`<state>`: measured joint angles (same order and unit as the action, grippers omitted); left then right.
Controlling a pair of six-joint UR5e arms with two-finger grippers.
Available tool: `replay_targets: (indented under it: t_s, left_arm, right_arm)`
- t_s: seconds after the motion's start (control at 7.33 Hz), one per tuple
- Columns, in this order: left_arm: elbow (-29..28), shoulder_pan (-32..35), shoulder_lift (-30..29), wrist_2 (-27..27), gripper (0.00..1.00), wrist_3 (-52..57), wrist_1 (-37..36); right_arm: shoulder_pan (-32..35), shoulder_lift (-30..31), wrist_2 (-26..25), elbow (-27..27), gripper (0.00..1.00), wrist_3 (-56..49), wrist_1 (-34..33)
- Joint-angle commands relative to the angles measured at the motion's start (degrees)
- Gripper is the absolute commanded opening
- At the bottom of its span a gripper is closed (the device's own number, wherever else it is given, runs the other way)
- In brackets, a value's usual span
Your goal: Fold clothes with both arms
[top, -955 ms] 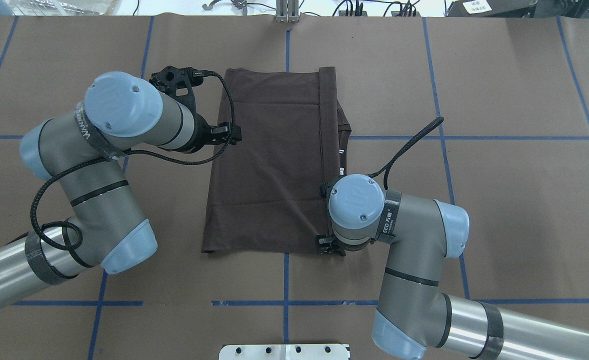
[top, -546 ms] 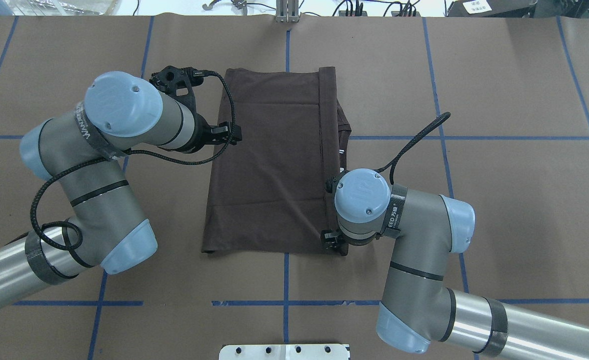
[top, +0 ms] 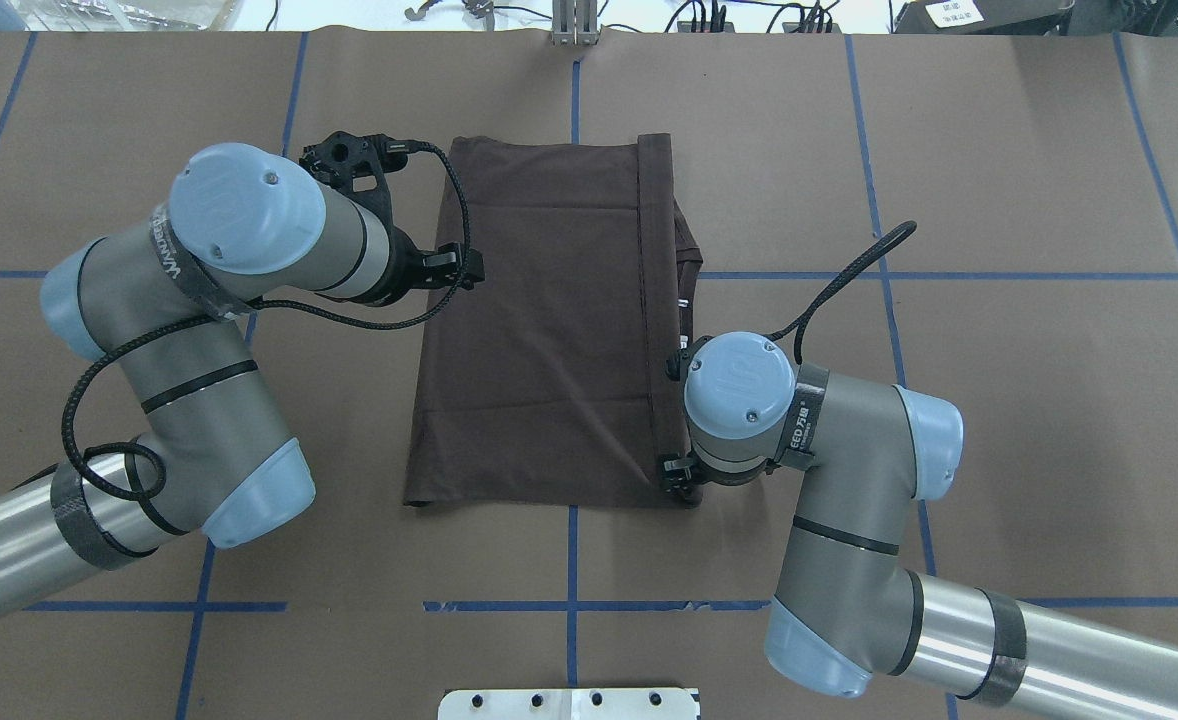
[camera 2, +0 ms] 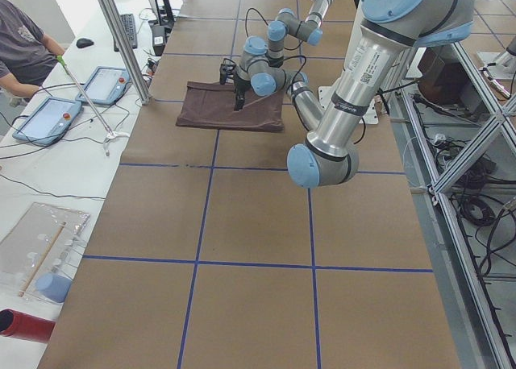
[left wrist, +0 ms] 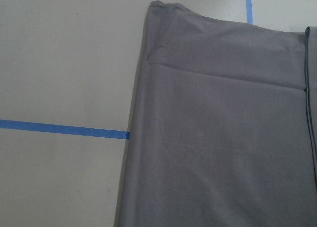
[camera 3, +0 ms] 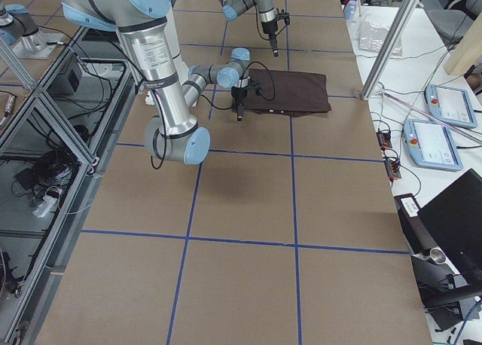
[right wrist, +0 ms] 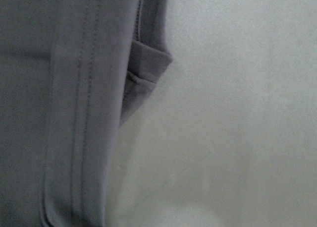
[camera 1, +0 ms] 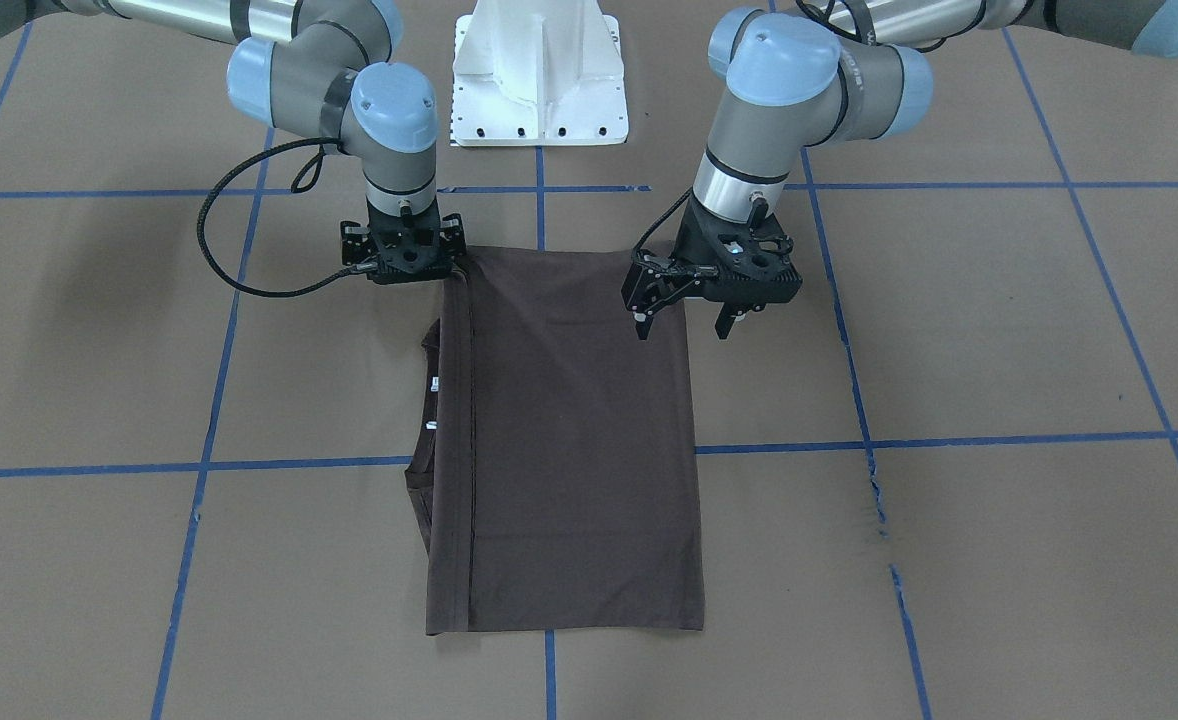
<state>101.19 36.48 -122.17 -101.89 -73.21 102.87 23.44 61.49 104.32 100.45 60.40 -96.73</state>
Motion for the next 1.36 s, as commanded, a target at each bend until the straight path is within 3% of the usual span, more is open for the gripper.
replay_targets:
  t_s: [0.0, 0.27, 0.41, 0.55, 0.82, 0.96, 1.23]
  left_arm:
    - [-0.03, 0.00, 0.00, -0.07, 1.00, 0.08, -0.04]
    - [-0.03, 0.00, 0.00, 0.02, 1.00, 0.17, -0.13]
    - [-0.03, 0.00, 0.00, -0.07, 1.00, 0.17, -0.13]
    - [-0.03, 0.09, 0.09, -0.07, 1.00, 0.17, -0.13]
    - [-0.03, 0.00, 0.09, -0.07, 1.00, 0.08, -0.13]
    - [-0.03, 0.09, 0.09, -0.07, 1.00, 0.08, -0.22]
    - [-0.03, 0.09, 0.61, -0.07, 1.00, 0.43, -0.04]
  right_arm:
    - [0.37, -0.49, -0.17, 0.79, 1.00, 0.25, 1.70]
    - [1.17, 1.07, 0.00, 0.89, 1.00, 2.69, 17.73]
    - [1.08, 1.69, -0.08, 0.89, 0.99, 4.02, 20.24]
    - [1.08, 3.88, -0.17, 1.06, 0.95, 6.46, 21.74]
    - [0.73, 11.15, -0.61, 1.24, 0.83, 8.60, 34.52]
    - [0.64, 10.93, -0.44, 2.20, 0.77, 8.77, 35.28]
    - [-0.06, 10.49, -0.52, 2.47, 0.77, 8.77, 35.20]
